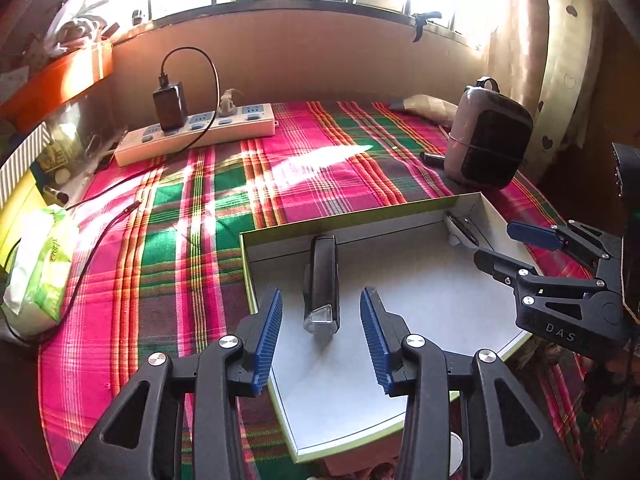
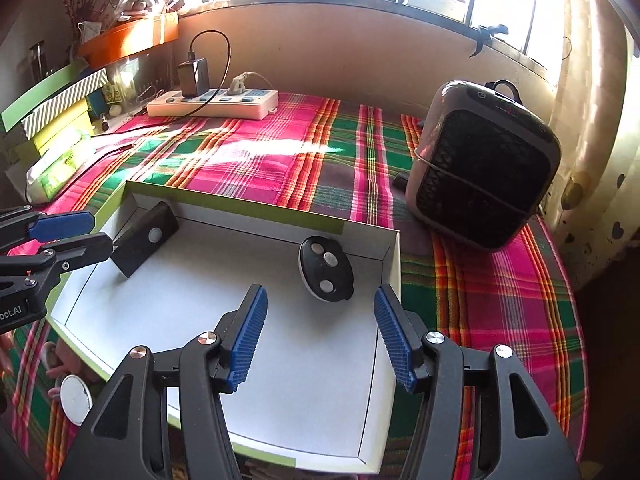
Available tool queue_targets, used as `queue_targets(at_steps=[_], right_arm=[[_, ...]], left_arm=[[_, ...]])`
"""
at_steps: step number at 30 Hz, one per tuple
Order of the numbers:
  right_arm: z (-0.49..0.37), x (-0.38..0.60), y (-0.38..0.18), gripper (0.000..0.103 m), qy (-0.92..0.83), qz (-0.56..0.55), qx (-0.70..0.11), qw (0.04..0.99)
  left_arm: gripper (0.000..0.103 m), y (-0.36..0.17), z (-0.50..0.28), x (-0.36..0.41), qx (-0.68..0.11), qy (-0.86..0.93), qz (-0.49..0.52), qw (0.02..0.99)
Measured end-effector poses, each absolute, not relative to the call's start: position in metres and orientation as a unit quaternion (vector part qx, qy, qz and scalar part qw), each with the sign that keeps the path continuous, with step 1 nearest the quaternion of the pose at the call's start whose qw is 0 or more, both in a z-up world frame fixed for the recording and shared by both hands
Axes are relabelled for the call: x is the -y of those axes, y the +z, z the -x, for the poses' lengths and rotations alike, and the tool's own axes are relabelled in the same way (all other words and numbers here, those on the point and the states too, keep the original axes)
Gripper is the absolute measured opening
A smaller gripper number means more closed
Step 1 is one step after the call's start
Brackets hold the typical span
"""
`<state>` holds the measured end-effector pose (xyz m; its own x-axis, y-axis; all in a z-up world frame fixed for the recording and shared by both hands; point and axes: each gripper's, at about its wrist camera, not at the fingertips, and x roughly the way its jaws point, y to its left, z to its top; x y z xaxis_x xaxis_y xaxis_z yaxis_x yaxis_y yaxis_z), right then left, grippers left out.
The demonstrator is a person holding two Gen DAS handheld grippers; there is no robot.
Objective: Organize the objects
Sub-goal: 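Open left tool to release flashlight in box while right tool releases puck, then withdraw left tool toward white egg-shaped ball while right tool moves toward walnut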
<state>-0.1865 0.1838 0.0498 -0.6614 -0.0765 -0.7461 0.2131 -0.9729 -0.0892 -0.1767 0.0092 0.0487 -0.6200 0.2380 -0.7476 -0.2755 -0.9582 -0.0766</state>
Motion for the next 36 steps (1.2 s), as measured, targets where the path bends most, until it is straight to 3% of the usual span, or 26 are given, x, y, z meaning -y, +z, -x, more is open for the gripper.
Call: queue_targets(at_steps=[17, 25, 36], right_arm=[[0.112, -0.205, 0.068, 0.057, -0.925, -0.368, -0.050, 0.082], [0.079, -0.231, 0.066, 0.057, -0.930, -0.363, -0.036, 0.055], [0.060, -0.241, 0.041, 0.057, -0.919, -0.390, -0.020, 0.051]], left_arm=[[0.039, 0.059, 0.107, 0.036, 0.017, 0.915, 0.383, 0.123], [0.039, 0.043, 0.085, 0.058, 0.064, 0.906, 0.397, 0.133], [0.040, 0.017, 0.068, 0.057, 0.064, 0.890, 0.422, 0.159]])
